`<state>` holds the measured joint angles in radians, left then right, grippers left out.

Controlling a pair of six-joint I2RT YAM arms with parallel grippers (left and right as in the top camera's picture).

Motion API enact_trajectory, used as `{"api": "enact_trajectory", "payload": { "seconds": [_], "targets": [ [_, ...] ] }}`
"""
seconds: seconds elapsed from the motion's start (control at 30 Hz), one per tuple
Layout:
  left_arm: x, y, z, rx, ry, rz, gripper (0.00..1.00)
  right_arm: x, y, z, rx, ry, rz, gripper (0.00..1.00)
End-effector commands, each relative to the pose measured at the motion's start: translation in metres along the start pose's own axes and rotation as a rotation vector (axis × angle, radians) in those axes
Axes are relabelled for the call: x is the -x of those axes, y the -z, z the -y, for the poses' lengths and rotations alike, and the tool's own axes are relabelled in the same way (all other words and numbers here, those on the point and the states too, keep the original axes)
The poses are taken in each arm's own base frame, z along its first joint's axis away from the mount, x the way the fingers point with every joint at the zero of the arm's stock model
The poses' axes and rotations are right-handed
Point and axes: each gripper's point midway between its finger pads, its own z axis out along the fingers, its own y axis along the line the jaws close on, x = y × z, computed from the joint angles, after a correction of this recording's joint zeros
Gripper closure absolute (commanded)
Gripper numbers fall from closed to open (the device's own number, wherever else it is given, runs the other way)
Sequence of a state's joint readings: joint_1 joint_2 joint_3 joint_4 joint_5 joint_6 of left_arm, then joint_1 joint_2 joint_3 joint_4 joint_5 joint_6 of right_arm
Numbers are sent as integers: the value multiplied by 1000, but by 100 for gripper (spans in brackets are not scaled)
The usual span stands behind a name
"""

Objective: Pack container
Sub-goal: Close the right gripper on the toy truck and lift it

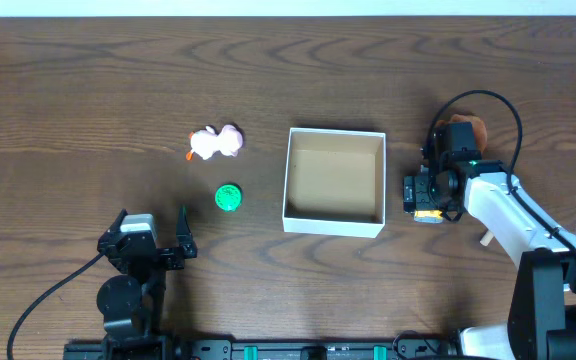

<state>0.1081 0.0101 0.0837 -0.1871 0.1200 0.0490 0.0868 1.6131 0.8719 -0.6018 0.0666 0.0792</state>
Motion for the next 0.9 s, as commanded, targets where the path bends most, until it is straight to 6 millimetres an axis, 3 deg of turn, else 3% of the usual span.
{"api": "enact_trajectory", "payload": {
  "seconds": [0.0,0.23,0.87],
  "targets": [
    [-14,-1,0,-2,7,-43,2,0,-3,6,-14,-5,1,8],
    [-14,-1,0,-2,7,-44,2,6,-2,5,-13,-7,27,24],
    [-14,-1,0,-2,7,-44,2,8,0,5,-12,-6,31,43]
  ]
}}
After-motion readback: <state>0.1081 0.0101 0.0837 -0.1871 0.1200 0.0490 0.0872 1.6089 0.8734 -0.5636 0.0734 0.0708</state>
